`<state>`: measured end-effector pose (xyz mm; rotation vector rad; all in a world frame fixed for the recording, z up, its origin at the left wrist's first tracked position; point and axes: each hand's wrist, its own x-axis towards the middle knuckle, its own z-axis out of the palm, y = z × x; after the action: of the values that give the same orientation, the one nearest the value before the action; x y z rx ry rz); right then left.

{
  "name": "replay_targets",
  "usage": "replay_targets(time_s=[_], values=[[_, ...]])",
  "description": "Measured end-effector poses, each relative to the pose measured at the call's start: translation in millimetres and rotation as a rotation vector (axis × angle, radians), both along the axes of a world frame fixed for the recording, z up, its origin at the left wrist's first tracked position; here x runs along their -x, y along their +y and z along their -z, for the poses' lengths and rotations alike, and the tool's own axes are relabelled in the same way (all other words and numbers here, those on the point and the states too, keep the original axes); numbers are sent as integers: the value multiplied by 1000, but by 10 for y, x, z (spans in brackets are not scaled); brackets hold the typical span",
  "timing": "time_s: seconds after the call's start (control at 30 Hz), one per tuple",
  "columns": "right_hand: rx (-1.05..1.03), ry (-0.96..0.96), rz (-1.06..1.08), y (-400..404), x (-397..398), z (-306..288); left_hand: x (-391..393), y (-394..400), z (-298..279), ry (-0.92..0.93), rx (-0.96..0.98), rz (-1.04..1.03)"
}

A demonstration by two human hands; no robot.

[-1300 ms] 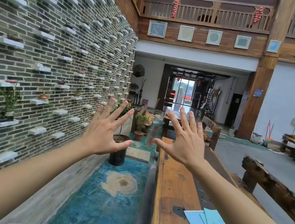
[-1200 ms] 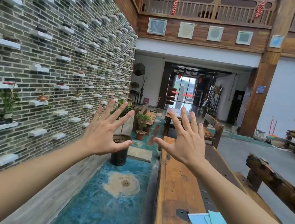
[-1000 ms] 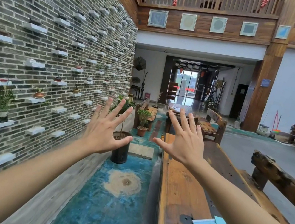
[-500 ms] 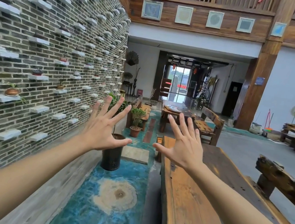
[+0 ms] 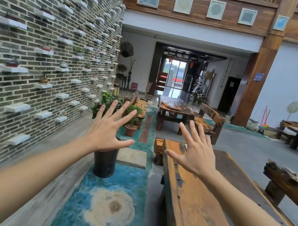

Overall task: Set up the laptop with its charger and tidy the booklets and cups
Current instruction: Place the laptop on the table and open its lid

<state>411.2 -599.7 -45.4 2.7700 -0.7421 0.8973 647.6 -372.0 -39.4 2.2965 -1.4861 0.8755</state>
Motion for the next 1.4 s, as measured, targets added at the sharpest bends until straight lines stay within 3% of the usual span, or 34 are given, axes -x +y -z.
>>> replay_targets(time_s=[0.47, 0.83, 1.4], values=[[28, -27, -7, -2208, -2036, 138, -2040, -2474, 261, -33, -28, 30], [-57, 30, 18, -3678, -3289, 365, -3405, -3940, 432, 67, -67, 35], [-94, 138, 167, -6127, -5481, 967, -6137, -6450, 996, 205, -137, 128]])
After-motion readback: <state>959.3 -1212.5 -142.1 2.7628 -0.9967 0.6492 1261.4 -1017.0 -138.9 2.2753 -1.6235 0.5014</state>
